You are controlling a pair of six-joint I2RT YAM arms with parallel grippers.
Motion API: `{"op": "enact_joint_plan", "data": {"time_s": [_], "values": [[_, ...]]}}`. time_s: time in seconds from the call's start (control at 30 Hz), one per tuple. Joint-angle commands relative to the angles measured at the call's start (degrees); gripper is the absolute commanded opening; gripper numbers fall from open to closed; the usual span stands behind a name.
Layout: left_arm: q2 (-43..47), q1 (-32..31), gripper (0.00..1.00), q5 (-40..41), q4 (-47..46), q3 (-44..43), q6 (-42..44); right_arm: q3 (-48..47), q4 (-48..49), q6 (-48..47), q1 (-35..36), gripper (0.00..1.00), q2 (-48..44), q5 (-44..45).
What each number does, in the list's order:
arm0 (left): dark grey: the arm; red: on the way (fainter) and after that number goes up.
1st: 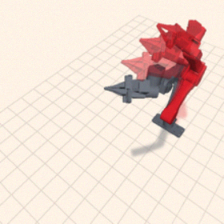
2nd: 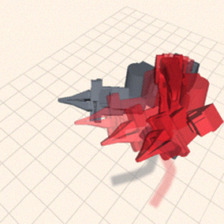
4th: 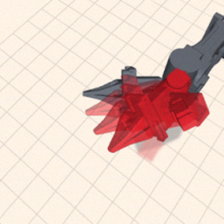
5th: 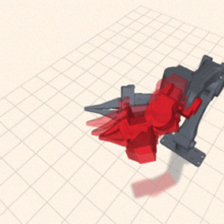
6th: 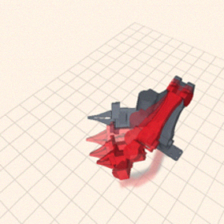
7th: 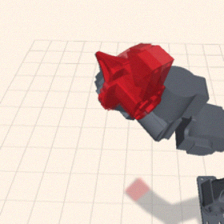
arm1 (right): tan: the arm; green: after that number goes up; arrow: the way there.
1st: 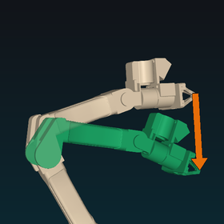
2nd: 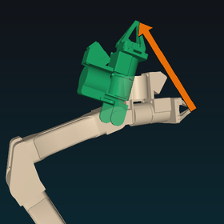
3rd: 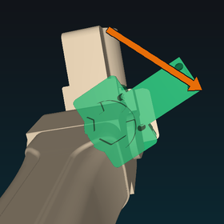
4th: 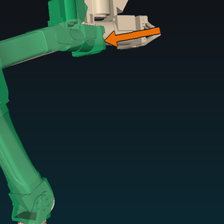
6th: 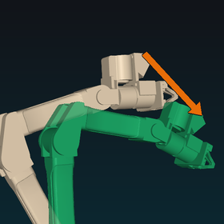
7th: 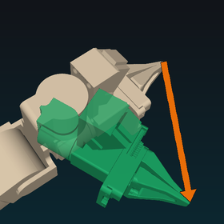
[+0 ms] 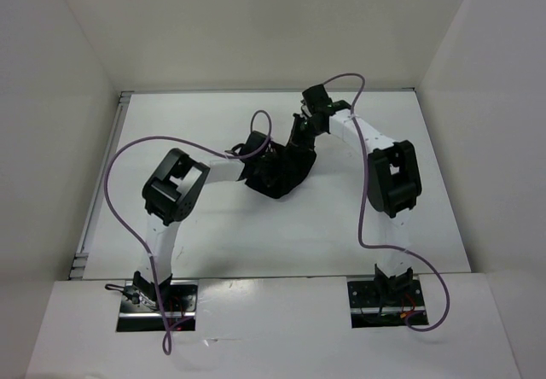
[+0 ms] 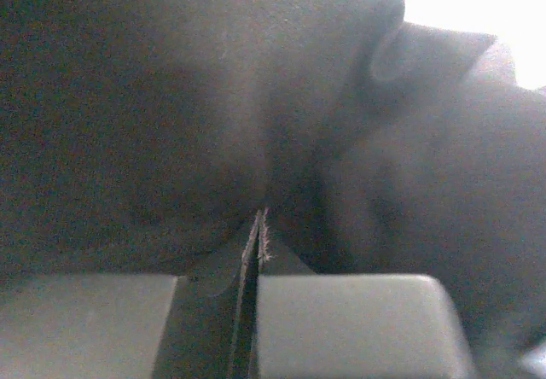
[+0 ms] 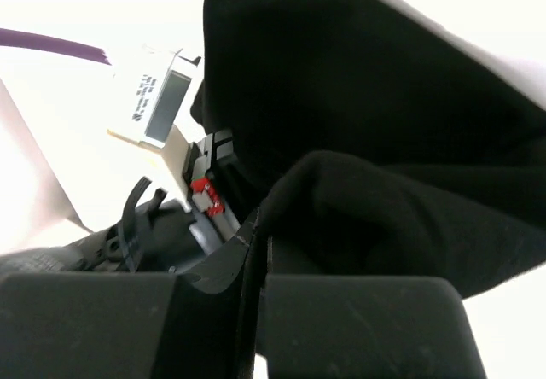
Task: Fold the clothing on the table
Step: Fold the skirt
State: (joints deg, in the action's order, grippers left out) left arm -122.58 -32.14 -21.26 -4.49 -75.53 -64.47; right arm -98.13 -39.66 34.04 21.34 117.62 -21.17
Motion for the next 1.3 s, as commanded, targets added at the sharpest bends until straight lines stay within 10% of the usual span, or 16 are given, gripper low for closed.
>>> {"op": "enact_joint_plan", "data": {"time_s": [0.0, 0.8, 1.27], "values": [[2.7, 0.7, 0.00, 1.6, 3.7, 2.0, 2.6, -3.2, -0.7, 0.6, 2.2, 0.01, 1.2, -2.7], [16.4, 7.7, 0.00, 17.7, 16.6, 0.0, 11.6, -2.8, -4.9, -5.3, 4.5, 0.01, 1.7, -3.2], [9.1, 12.5, 0.00, 17.9, 20.1, -4.7, 13.3, -9.4, -7.7, -5.8, 5.6, 0.01, 5.2, -3.7]]}}
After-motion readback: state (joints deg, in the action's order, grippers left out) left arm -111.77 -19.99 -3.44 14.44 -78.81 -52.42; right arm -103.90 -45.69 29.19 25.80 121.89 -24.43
